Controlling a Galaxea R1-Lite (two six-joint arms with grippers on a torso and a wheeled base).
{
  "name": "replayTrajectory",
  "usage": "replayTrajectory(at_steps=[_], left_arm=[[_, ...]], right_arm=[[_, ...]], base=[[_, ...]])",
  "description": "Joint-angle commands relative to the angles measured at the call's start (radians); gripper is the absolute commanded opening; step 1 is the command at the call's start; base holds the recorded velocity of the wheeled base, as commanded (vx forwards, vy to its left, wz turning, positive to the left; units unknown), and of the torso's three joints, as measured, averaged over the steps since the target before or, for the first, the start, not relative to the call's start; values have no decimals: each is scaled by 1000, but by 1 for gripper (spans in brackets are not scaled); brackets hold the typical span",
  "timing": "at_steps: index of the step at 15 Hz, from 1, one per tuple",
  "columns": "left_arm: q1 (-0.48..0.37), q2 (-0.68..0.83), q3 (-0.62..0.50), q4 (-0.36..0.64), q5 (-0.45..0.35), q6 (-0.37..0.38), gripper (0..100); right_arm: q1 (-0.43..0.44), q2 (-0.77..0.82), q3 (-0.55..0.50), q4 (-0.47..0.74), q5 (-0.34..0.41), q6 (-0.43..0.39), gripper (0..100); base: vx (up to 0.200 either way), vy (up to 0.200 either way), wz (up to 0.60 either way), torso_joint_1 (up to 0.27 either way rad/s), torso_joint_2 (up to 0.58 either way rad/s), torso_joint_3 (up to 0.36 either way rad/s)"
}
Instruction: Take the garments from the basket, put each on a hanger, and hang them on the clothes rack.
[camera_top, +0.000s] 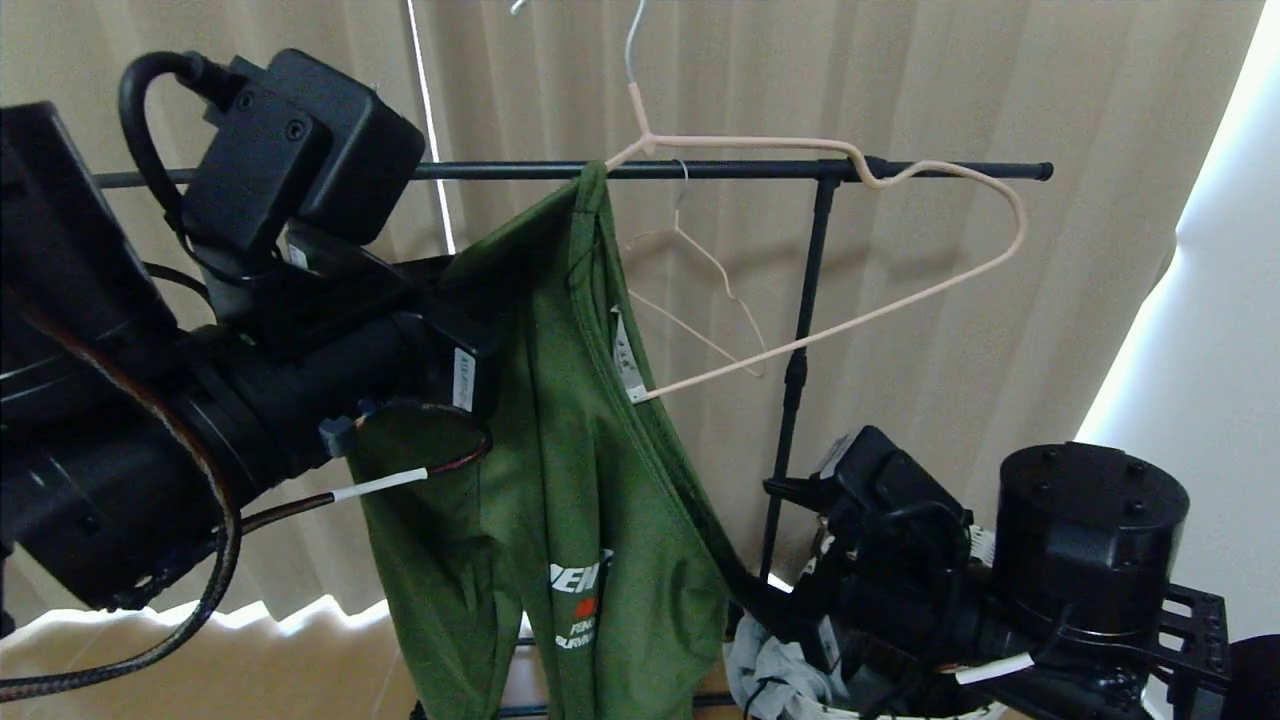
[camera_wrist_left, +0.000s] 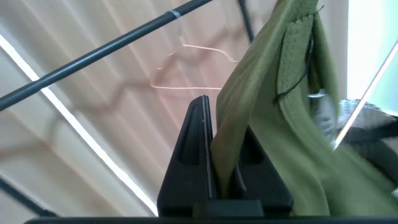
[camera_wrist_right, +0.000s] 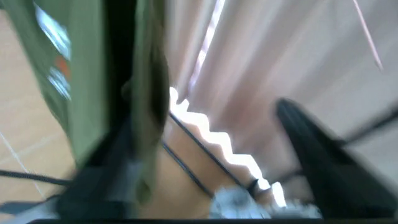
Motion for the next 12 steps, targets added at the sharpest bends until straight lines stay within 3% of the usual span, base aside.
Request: replayTrajectory(at_steps=[1,7,12], left_arm=[[31,-11,20,-1,0,2,0],[50,-80,223,-1,-1,27,0],[148,-97,321,-1,-3,159,0]], right_arm=[[-49,-59,43,1,1,-3,0],[-264,-102,49,-2,2,-21,0],[-290,-145,36,-2,8,-21,0]], base=[[0,0,0,0,0,0],[0,0,0,0,0,0],[0,0,0,0,0,0]])
